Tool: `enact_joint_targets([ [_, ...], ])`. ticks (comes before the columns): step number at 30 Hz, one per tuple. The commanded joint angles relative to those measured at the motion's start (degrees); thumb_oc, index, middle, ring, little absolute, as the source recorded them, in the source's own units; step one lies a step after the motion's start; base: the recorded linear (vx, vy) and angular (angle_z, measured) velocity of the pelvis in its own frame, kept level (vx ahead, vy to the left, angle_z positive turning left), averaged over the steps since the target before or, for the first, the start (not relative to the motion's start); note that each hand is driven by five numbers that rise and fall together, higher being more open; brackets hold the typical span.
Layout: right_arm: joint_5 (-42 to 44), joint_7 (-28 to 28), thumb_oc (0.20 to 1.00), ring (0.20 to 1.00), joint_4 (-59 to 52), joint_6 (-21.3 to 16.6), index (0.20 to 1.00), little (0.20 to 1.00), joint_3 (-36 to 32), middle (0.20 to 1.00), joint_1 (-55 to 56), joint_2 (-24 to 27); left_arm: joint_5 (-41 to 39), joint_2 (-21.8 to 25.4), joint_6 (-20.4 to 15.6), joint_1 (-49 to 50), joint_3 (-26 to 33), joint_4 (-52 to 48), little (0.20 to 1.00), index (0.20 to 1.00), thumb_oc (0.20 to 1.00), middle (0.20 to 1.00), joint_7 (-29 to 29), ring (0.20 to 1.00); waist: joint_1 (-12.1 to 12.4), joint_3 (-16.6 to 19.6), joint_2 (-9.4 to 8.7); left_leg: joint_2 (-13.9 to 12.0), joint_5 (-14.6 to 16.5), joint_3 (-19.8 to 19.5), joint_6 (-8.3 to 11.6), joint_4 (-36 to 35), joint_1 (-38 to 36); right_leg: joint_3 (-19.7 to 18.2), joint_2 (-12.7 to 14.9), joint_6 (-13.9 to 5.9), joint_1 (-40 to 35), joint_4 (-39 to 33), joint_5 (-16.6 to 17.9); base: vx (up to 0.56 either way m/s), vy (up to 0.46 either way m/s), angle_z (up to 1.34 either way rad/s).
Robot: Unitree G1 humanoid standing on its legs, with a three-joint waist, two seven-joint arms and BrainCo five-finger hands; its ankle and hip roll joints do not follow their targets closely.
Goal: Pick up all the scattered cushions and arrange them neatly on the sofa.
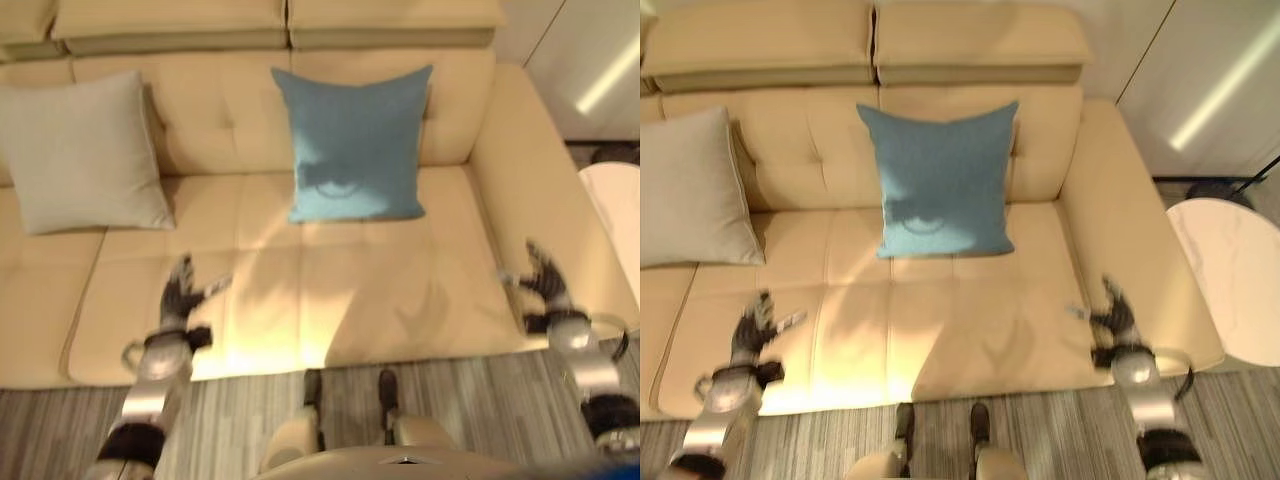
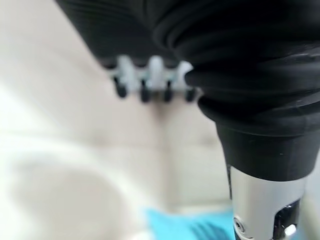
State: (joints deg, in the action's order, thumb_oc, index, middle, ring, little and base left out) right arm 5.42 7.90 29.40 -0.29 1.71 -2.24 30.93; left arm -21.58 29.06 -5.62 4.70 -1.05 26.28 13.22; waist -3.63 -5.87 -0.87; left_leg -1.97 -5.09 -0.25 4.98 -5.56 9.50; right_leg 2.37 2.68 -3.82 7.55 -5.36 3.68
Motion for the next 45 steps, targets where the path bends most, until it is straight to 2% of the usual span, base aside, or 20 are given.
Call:
enact_joint_targets([
  [1, -0.71, -2.48, 1.0, 1.0, 7.58, -2.58, 1.0, 1.0, 1.44, 1.0, -3.45, 0.26, 12.75, -2.98, 1.59, -5.57, -2.31, 14.34, 1.0, 1.0, 1.0, 1.0, -4.3, 1.0, -0.45, 4.18, -0.24, -0.78, -0.9, 4.4, 3.51, 0.56, -4.84, -0.56, 0.88, -5.39, -0.94, 0.36, 3.29, -0.02, 0.002, -0.09],
  [3, -3.68, -2.67, 1.0, 1.0, 13.02, -2.21, 1.0, 1.0, 2.1, 1.0, -1.11, -0.86, 16.04, -5.47, 2.91, -4.07, -2.33, 23.17, 1.0, 1.0, 1.0, 1.0, -4.99, 1.0, -0.76, 4.45, -0.11, -0.87, -0.63, 4.62, 3.15, 0.56, -6.13, -0.84, 0.75, -5.3, -2.16, 0.53, 3.24, -0.02, 0.005, -0.21],
  [5, -4.52, -2.63, 1.0, 1.0, 17.74, -1.73, 1.0, 1.0, 2.52, 1.0, -0.32, -2.18, 16.98, -6.8, 3.44, -3.34, -2.44, 26.89, 1.0, 1.0, 1.0, 1.0, -4.53, 1.0, -0.86, 4.97, 0.0, -0.91, -0.57, 4.76, 2.95, 0.56, -6.66, -1.0, 0.65, -5.25, -2.63, 0.41, 3.07, -0.03, -0.006, -0.15],
  [6, -3.84, -2.47, 1.0, 1.0, 26.47, -1.23, 1.0, 1.0, 2.06, 1.0, 1.61, -5.18, 17.57, -9.46, 4.6, -2.63, -1.27, 36.97, 1.0, 1.0, 1.0, 1.0, -3.74, 1.0, -0.87, 5.71, 0.05, -1.0, -0.09, 5.18, 2.47, 0.56, -8.07, -1.22, 0.61, -5.39, -3.69, 0.36, 2.81, -0.01, -0.017, -0.09],
  [11, -5.85, -2.88, 1.0, 1.0, 36.97, -0.55, 1.0, 1.0, 3.42, 1.0, 2.42, -7.56, 19.53, -11.09, 5.62, -2.13, -1.93, 43.95, 1.0, 1.0, 1.0, 1.0, -4.1, 1.0, -0.85, 6.06, 0.16, -1.07, 0.53, 5.48, 1.7, 0.56, -10.03, -1.65, 0.32, -4.84, -5.33, 0.85, 2.03, -0.01, -0.028, -0.11],
  [16, -6.02, -3.07, 1.0, 1.0, 40.68, -0.18, 1.0, 1.0, 3.23, 1.0, 2.93, -8.28, 21.28, -11.04, 5.83, -2.2, -3.32, 45.0, 1.0, 1.0, 1.0, 1.0, -4.35, 1.0, -1.31, 5.08, 0.57, -1.76, 0.43, 5.19, 1.28, 0.56, -11.47, -2.26, -0.63, -3.57, -5.7, 3.67, 0.16, -0.06, -0.072, -0.03],
  [19, -4.12, -2.34, 1.0, 1.0, 42.95, 0.13, 1.0, 1.0, 2.89, 1.0, 2.69, -9.19, 22.35, -10.22, 5.66, -5.33, -6.57, 43.4, 1.0, 1.0, 1.0, 1.0, -4.45, 1.0, -1.52, 2.35, -0.35, -3.47, -4.25, 3.79, 2.75, 0.82, -7.4, -1.86, -2.35, -2.2, -4.89, 1.52, 0.84, -0.39, -0.179, 0.46],
  [20, -4.03, -2.23, 1.0, 1.0, 43.44, 0.26, 1.0, 1.0, 3.1, 1.0, 2.0, -8.84, 22.47, -10.5, 5.42, -5.95, -7.15, 43.08, 1.0, 1.0, 1.0, 1.0, -4.54, 1.0, -1.69, 2.06, -1.84, -1.59, 0.42, 2.08, 0.86, 7.11, -7.58, -2.08, -1.33, -2.14, -3.42, 1.88, 2.05, -0.44, -0.121, 1.48],
  [21, -3.74, -2.16, 1.0, 1.0, 43.54, 0.31, 1.0, 1.0, 2.8, 1.0, 2.03, -8.73, 22.29, -10.63, 5.49, -6.17, -7.1, 43.13, 1.0, 1.0, 1.0, 1.0, -4.67, 1.0, -2.15, 2.16, -2.23, -1.33, 2.51, 2.43, 0.43, 9.77, -7.7, -1.95, -0.91, -2.24, -2.95, 1.91, 2.54, -0.35, 0.036, 0.96],
  [22, -3.25, -2.27, 1.0, 1.0, 44.08, 0.84, 1.0, 1.0, 2.05, 1.0, 2.19, -8.74, 21.72, -11.24, 5.6, -6.7, -7.27, 43.34, 1.0, 1.0, 1.0, 1.0, -5.25, 1.0, -3.02, 2.98, -2.29, -0.08, 4.93, 0.51, 0.14, 12.63, -11.35, -2.45, -0.87, -2.29, -1.57, 1.45, 4.2, -0.26, 0.17, 0.53],
  [23, -3.43, -2.48, 1.0, 1.0, 44.59, 1.26, 1.0, 1.0, 2.11, 1.0, 2.18, -9.02, 21.35, -11.64, 5.63, -7.05, -7.78, 43.52, 1.0, 1.0, 1.0, 1.0, -5.46, 1.0, -3.37, 2.88, -1.52, 0.84, 5.8, -1.97, 0.05, 11.76, -14.2, -2.63, -1.08, -2.62, -0.51, 2.05, 5.11, -0.29, 0.309, 0.03],
  [24, -3.74, -2.75, 1.0, 1.0, 45.72, 2.18, 1.0, 1.0, 2.1, 1.0, 1.9, -9.5, 21.44, -11.87, 5.98, -7.63, -8.41, 43.44, 1.0, 1.0, 1.0, 1.0, -5.59, 1.0, -4.48, 2.87, -0.77, 0.92, 6.79, -1.2, -0.74, 6.3, -16.04, -3.16, -0.86, -3.55, 1.04, 2.58, 6.24, -0.19, 0.277, 0.24],
  [26, -3.91, -2.6, 1.0, 1.0, 46.17, 2.63, 1.0, 1.0, 2.24, 1.0, 1.12, -10.04, 21.91, -11.69, 5.97, -8.3, -8.85, 43.53, 1.0, 1.0, 1.0, 1.0, -5.58, 1.0, -4.4, 2.49, -1.05, 2.08, 7.6, -1.14, -1.56, 4.03, -16.07, -3.53, -0.08, -4.31, 1.84, 2.34, 7.68, -0.19, 0.266, 0.27],
  [28, -5.06, -2.13, 1.0, 1.0, 46.37, 2.67, 1.0, 1.0, 3.01, 1.0, -0.73, -11.15, 21.22, -11.52, 5.8, -8.88, -8.38, 43.27, 1.0, 1.0, 1.0, 1.0, -5.13, 1.0, -3.54, 0.85, -1.64, 4.11, 8.32, 0.36, -2.92, 2.24, -15.3, -2.62, 1.6, -6.77, 4.23, 1.79, 10.29, -0.25, 0.267, -0.01],
  [32, -6.49, -2.01, 1.0, 1.0, 46.37, 2.8, 1.0, 1.0, 4.55, 1.0, -2.51, -11.85, 21.17, -11.0, 5.52, -8.64, -7.97, 43.75, 1.0, 1.0, 1.0, 1.0, -4.89, 1.0, -2.42, -0.22, -1.91, 5.03, 7.84, 1.48, -3.72, 1.74, -14.71, -2.57, 1.92, -8.16, 6.08, 0.74, 11.3, -0.23, 0.19, -1.1],
  [33, -6.88, -2.09, 1.0, 1.0, 46.37, 2.57, 1.0, 1.0, 5.61, 1.0, -2.78, -12.18, 21.89, -10.04, 5.39, -8.9, -8.08, 43.91, 1.0, 1.0, 1.0, 1.0, -5.07, 1.0, -2.38, -1.31, -1.59, 4.9, 6.48, 1.75, -4.44, 1.8, -13.44, -4.32, 0.97, -7.06, 6.29, 6.13, 8.68, -0.26, 0.133, -0.92],
  [38, -7.12, -2.19, 1.0, 1.0, 46.67, 2.31, 1.0, 1.0, 6.23, 1.0, -2.55, -12.35, 22.15, -9.17, 5.82, -8.7, -7.92, 43.94, 1.0, 1.0, 1.0, 1.0, -5.14, 1.0, -0.68, -0.43, -0.11, 3.35, 4.77, 1.73, -5.22, 1.66, -10.73, -4.39, 0.96, -4.05, 1.03, 18.68, -0.81, -0.21, 0.064, -0.27],
  [39, -6.62, -2.44, 1.0, 1.0, 47.11, 2.68, 1.0, 1.0, 5.69, 1.0, -2.11, -12.48, 22.19, -9.09, 6.0, -8.67, -7.59, 44.43, 1.0, 1.0, 1.0, 1.0, -4.86, 1.0, 0.24, 0.64, -0.9, 3.59, 4.88, 2.67, -4.56, 1.97, -9.78, -2.91, 2.99, -4.25, -2.61, 12.07, 0.33, -0.07, -0.047, -0.04],
  [42, -7.03, -2.5, 1.0, 1.0, 48.08, 2.71, 1.0, 1.0, 5.91, 1.0, -1.94, -12.66, 22.08, -10.02, 5.8, -8.39, -7.45, 45.15, 1.0, 1.0, 1.0, 1.0, -5.1, 1.0, 0.4, 2.89, -1.85, 3.25, 4.21, 3.93, -3.39, 0.65, -9.91, -2.66, 2.33, -5.27, -5.49, 3.95, 1.06, 0.03, -0.067, -0.17],
  [45, -7.13, -2.46, 1.0, 1.0, 47.99, 2.79, 1.0, 1.0, 5.69, 1.0, -1.62, -12.36, 22.16, -10.56, 6.09, -7.97, -7.39, 45.79, 1.0, 1.0, 1.0, 1.0, -5.32, 1.0, 0.32, 3.9, -2.22, 2.79, 4.29, 3.99, -2.78, 0.56, -10.32, -3.09, 1.45, -5.31, -6.96, 0.87, 1.65, 0.02, -0.059, 0.0],
])
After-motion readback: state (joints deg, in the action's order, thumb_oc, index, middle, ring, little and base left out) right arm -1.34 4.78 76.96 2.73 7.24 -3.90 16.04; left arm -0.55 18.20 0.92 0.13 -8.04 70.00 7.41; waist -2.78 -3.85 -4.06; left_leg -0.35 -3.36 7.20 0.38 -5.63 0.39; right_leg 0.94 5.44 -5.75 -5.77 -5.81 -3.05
